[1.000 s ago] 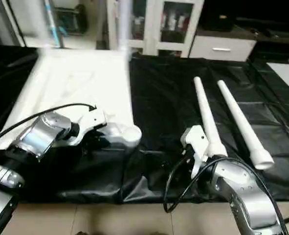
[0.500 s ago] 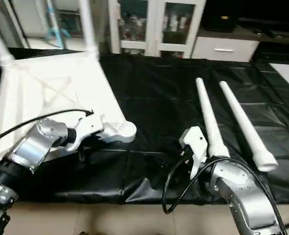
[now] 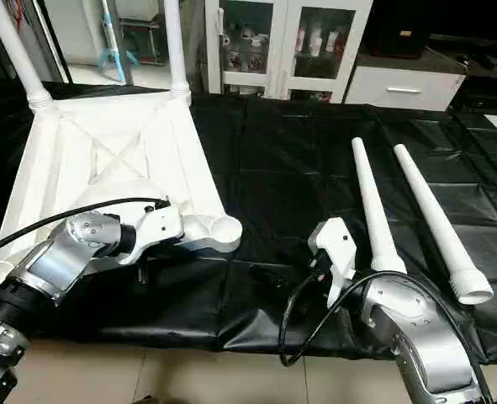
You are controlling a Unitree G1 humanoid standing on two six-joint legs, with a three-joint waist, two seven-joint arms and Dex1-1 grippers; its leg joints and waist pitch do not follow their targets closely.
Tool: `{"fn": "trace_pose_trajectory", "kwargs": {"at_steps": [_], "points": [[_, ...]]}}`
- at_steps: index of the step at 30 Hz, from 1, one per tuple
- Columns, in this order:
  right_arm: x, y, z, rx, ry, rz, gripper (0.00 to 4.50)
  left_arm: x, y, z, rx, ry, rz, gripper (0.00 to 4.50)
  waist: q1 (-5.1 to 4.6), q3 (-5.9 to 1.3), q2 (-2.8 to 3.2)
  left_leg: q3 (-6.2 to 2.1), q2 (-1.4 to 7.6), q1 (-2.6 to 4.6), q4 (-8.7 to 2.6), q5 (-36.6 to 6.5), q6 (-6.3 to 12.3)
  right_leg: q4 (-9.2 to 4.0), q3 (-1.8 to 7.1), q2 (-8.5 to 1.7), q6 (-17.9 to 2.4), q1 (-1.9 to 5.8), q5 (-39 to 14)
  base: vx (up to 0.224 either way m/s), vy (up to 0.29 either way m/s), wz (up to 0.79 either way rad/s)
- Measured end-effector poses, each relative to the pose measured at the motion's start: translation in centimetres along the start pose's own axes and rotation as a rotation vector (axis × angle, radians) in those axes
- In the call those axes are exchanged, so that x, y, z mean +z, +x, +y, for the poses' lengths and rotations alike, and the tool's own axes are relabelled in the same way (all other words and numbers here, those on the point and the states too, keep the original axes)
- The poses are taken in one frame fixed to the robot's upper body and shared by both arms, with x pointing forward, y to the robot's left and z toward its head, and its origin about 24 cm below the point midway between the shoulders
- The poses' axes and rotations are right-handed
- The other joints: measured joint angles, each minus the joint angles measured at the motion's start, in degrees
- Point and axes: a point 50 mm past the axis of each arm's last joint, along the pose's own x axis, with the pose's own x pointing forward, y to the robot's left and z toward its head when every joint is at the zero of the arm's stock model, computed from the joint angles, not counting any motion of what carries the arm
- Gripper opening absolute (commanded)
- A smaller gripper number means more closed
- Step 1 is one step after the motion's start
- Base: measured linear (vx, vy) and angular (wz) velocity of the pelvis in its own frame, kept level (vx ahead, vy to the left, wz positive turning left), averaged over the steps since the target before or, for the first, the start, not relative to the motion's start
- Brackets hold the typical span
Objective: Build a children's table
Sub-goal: Rotate table base
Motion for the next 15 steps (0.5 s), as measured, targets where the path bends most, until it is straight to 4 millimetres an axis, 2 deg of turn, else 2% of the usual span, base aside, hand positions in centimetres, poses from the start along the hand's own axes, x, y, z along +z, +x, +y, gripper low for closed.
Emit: {"fn": "trace_pose_trajectory", "kwargs": {"at_steps": [2,5,8,15], "points": [[0.0,0.0,0.0,-0.001,0.000,0.000,3.98,0.2,-0.1,-0.1,-0.006,-0.041,-0.025,0.62,-0.04,0.04,0.06,0.00,-0.02,-0.08,0.00,-0.01,0.01,0.00,0.00,-0.02,0.02,-0.05,-0.01,0.000,0.000,0.00],[0.0,0.0,0.0,-0.007,0.000,0.000,3.98,1.1,-0.1,-0.7,-0.021,-0.075,-0.106,0.78,0.00,0.07,-0.01,-0.01,-0.02,-0.31,0.00,-0.05,0.08,-0.03,-0.03,-0.03,-0.24,-0.18,0.14,0.000,0.000,0.00],[0.0,-0.1,-0.1,-0.019,-0.001,-0.003,3.98,2.6,-1.1,-0.6,-0.028,-0.065,-0.174,1.10,-0.15,0.09,0.02,-0.01,-0.01,-0.40,0.00,-0.06,0.09,-0.02,-0.05,-0.03,-0.24,-0.26,0.14,0.000,0.000,0.00],[0.8,-0.6,-1.3,-0.131,0.015,-0.039,3.98,6.0,-4.7,0.1,-0.006,-0.084,-0.391,1.14,-0.40,0.13,0.10,0.01,-0.01,-0.30,0.01,-0.04,0.07,-0.01,-0.03,-0.02,-0.17,-0.23,0.10,0.000,0.000,0.00]]}}
